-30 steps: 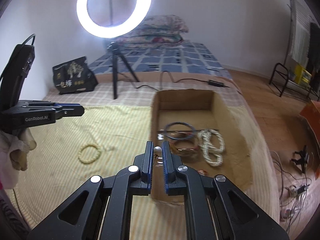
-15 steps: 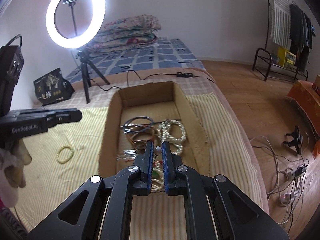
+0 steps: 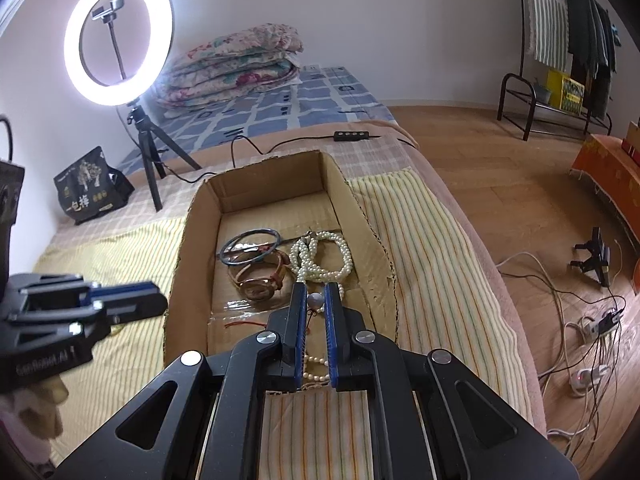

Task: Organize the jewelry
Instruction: 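Lift and carry both pearl earrings over the box with both tools, then open both tools to drop the pearl earrings into the box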

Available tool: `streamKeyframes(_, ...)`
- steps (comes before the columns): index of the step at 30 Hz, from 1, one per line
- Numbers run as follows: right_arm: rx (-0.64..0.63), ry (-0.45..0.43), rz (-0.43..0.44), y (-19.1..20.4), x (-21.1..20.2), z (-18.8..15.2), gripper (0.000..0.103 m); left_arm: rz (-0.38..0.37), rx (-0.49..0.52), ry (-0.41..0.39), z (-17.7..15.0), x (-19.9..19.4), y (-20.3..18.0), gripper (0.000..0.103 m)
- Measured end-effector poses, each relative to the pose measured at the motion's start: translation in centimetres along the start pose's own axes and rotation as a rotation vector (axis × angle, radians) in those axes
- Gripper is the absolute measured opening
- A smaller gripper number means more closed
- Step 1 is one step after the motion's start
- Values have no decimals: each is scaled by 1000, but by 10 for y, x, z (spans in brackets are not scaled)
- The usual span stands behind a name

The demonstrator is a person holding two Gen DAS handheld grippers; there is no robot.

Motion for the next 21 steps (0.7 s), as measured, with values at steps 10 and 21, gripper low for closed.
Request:
streamKeyframes(10, 11, 8, 25, 5, 3, 1, 7, -13, 31, 5, -2, 4, -11, 6)
streamKeyframes(21, 56, -48, -6, 0, -3, 7, 74, 26, 77, 9, -4, 5, -16, 52)
Point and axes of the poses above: each gripper's, at about its wrist camera, not at the fingertips, and x roughly the way its jaws point, y to its left, z to its top, the point moved 2 cm from there along x, roughly the way its jaws point, and after that the axes turned 13 degrees about x, right-handed, at the moved point
